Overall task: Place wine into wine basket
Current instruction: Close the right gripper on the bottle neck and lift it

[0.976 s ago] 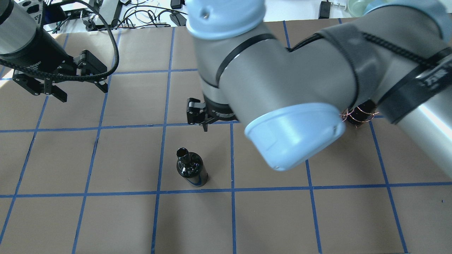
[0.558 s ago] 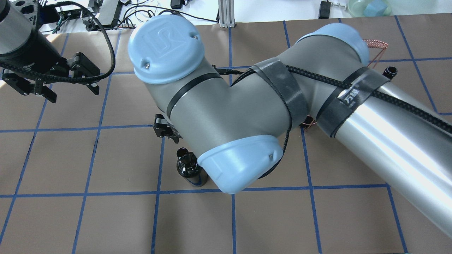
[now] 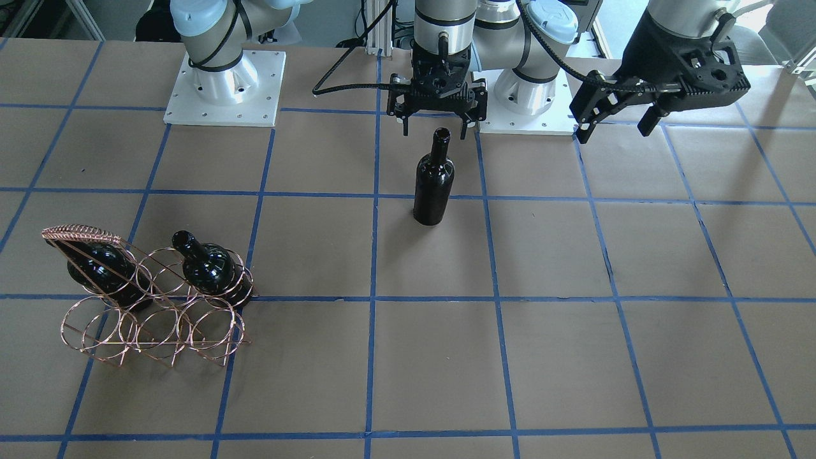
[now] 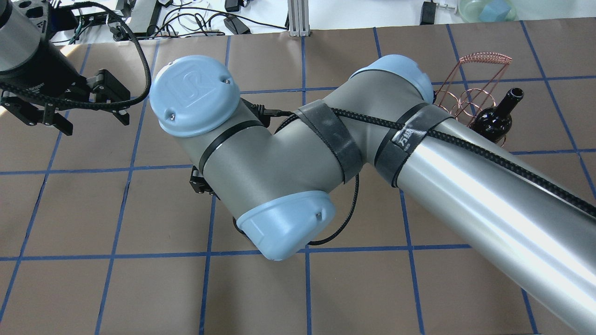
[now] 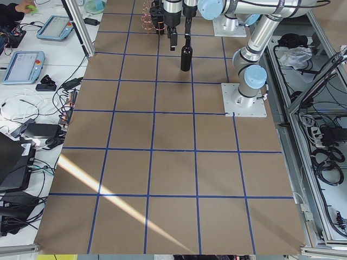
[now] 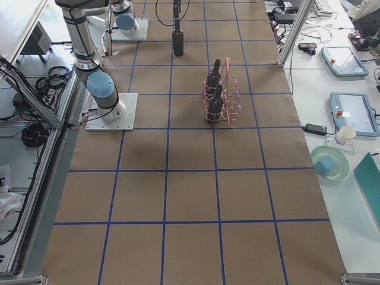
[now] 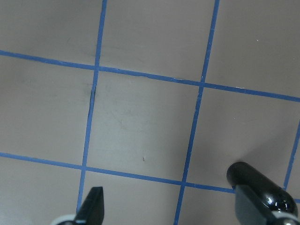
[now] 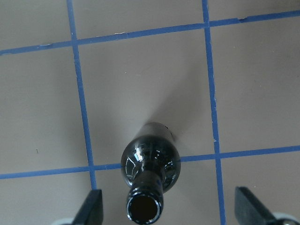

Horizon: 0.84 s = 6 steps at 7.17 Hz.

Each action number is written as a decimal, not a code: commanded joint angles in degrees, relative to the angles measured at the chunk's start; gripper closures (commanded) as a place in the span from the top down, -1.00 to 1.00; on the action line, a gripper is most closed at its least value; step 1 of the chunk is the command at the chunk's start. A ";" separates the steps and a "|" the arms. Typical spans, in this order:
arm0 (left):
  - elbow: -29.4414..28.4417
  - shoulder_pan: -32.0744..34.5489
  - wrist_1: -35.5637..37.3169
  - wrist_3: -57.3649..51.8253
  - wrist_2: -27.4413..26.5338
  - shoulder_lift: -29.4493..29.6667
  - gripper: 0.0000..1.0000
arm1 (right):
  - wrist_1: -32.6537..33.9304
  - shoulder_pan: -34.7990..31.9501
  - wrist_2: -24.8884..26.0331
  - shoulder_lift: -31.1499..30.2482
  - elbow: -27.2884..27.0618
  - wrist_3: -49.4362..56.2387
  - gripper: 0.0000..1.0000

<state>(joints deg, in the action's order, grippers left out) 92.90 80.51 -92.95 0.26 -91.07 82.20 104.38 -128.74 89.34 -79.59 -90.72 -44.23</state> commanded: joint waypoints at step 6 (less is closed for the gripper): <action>0.00 0.00 -0.04 0.00 -0.16 -0.20 1.00 | 1.00 -0.19 -0.04 3.91 -0.33 0.37 0.52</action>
<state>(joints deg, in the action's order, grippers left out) 92.90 80.51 -92.99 0.26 -91.22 82.07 105.17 -129.01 89.39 -76.03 -91.11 -43.85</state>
